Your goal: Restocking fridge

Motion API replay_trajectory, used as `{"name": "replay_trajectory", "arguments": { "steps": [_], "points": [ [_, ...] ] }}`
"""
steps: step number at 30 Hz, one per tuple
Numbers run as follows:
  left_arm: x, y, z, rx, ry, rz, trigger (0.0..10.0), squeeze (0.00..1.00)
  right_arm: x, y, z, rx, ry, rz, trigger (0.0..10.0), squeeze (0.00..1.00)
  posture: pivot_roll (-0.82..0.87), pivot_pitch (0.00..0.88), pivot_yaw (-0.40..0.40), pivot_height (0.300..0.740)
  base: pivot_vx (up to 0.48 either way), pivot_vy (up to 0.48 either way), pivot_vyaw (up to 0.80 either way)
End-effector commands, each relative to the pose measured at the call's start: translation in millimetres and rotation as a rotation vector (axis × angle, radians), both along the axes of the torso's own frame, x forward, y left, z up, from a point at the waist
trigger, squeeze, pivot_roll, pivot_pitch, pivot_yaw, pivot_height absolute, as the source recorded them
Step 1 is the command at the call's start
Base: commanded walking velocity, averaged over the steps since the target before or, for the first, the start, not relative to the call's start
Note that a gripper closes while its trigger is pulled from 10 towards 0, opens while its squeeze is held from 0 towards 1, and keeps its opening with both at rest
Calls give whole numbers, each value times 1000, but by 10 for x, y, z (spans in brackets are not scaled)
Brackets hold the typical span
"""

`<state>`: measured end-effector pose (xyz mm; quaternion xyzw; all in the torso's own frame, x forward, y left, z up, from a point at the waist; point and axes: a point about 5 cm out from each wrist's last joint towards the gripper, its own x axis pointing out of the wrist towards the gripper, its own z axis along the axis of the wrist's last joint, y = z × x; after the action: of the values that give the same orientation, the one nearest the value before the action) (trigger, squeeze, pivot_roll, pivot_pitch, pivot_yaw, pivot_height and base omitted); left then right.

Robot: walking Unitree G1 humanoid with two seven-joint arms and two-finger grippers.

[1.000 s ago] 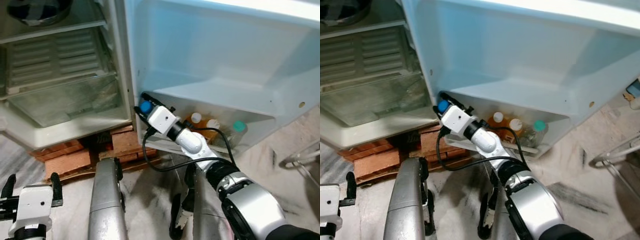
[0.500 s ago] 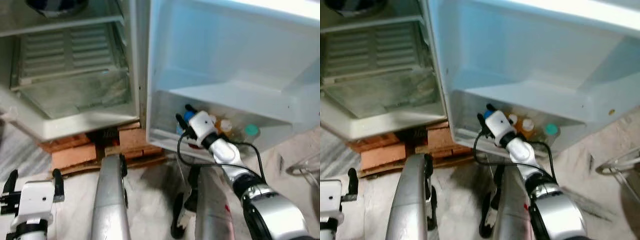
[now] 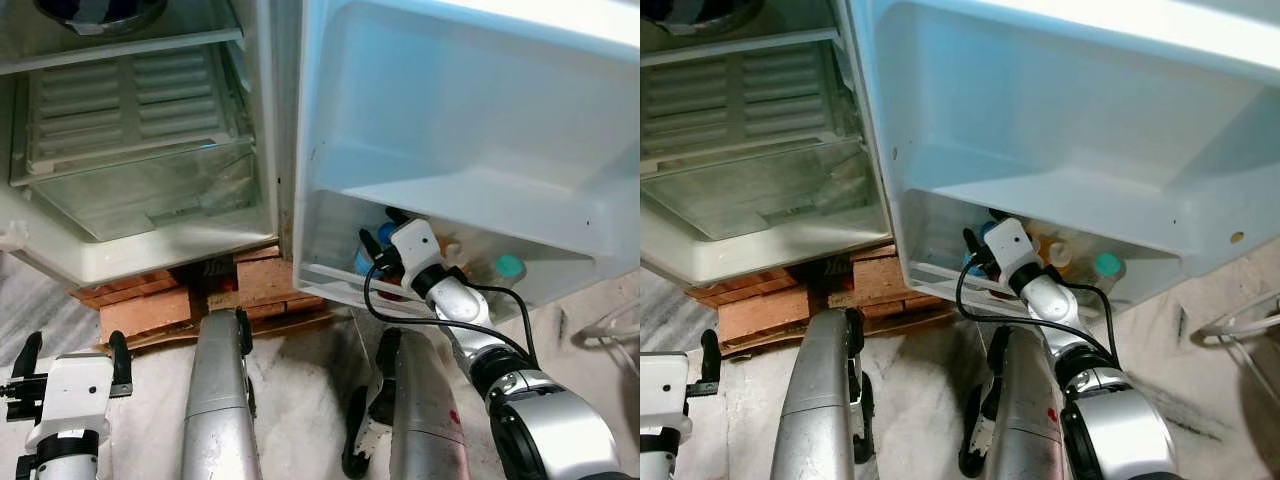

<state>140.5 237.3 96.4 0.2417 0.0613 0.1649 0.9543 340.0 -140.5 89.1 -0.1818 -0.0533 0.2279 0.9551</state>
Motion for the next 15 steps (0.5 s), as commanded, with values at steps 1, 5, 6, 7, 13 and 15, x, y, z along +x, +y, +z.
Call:
{"name": "replay_trajectory", "arguments": {
  "steps": [1, 5, 6, 7, 13, 15],
  "points": [
    [-56, 17, -61, 1, 41, 9, 10000, 0, -44, -160, -95, 2, 45, -60, 10000, 1000, 229, 255, -58, 540, 0, 0, 0],
    [-56, 17, -61, 1, 41, 9, 10000, 0, -44, -160, -95, 2, 45, -60, 10000, 1000, 229, 255, -58, 540, 0, 0, 0],
    [-56, 17, -61, 1, 41, 9, 10000, 0, -44, -160, -95, 2, 45, -60, 10000, 1000, 229, 255, -58, 540, 0, 0, 0],
    [-56, 17, -61, 1, 41, 9, 10000, 0, -44, -160, -95, 2, 45, -60, 10000, 1000, 229, 255, -58, 540, 0, 0, 0],
    [-56, 17, -61, 1, 41, 9, 10000, 0, -44, -160, -95, 2, 45, -60, 10000, 1000, 229, 255, -58, 540, 0, 0, 0],
    [-56, 17, -61, 1, 41, 9, 10000, 0, -44, -160, -95, 2, 45, -60, 10000, 1000, 229, 255, -58, 540, 0, 0, 0]
  ]
}}
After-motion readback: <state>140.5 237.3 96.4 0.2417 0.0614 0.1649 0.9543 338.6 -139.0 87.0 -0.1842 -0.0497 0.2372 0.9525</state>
